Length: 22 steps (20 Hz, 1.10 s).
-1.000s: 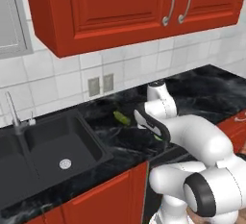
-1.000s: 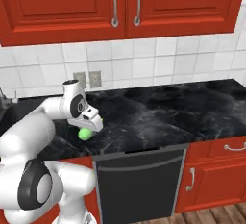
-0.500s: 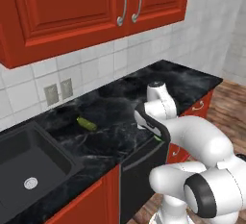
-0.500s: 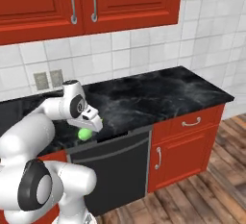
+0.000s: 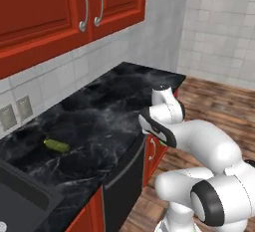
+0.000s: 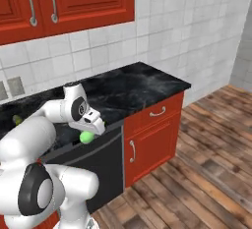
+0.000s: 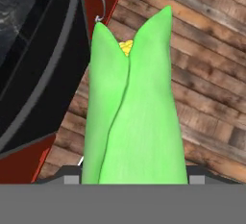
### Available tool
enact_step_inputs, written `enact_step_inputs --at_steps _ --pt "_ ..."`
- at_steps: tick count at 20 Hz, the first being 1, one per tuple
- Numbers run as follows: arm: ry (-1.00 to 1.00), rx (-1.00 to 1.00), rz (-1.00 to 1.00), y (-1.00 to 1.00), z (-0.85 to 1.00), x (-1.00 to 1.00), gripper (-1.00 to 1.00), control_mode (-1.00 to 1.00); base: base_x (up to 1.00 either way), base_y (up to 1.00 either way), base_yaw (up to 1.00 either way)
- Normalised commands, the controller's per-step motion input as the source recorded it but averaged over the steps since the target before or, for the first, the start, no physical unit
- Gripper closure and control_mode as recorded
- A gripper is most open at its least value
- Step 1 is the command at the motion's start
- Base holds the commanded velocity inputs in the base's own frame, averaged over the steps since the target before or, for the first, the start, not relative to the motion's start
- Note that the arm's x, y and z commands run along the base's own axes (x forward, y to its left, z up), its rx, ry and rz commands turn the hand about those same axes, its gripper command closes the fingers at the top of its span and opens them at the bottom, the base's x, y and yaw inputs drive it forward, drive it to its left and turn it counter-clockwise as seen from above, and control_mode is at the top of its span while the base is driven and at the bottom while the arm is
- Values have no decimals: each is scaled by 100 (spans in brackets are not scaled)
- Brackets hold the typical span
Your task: Turn on the sink faucet. Then move the corn from the counter to the sink. Turn off the sink. Move the vegetable from the sink to the pot next to the stove. Finally move the pot to the rear right burner.
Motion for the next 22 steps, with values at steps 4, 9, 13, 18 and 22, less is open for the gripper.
enact_step_inputs --at_steps 4,9,13,18,22 --pt "0 0 0 0 0 0 100 100 0 -6 -46" --pt "0 0 0 0 0 0 100 100 0 -17 -44" --pt "0 0 0 0 0 0 100 100 0 -1 -46" --pt "0 0 0 0 0 0 100 100 0 -10 -46" --pt "0 0 0 0 0 0 100 100 0 -16 -46"
